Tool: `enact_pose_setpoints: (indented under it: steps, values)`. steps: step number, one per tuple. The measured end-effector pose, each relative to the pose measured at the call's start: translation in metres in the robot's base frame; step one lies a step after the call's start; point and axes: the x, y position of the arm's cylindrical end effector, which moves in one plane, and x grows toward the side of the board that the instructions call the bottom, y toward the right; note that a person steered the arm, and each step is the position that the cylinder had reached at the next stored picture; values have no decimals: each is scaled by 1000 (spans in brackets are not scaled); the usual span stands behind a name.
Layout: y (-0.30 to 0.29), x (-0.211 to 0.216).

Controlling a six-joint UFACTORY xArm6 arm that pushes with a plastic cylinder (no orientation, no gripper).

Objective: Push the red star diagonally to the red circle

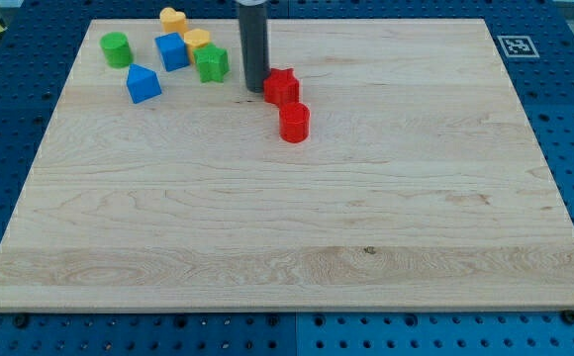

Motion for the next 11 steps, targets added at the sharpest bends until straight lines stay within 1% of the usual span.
enact_pose_setpoints:
  steps: [1,2,4,5,7,8,9,10,11]
  values:
    - [36,1]
    - [57,10]
    - [82,32]
    - [112,46]
    - [138,98]
    - [154,105]
    - [156,56]
    - [128,21]
    - [66,6]
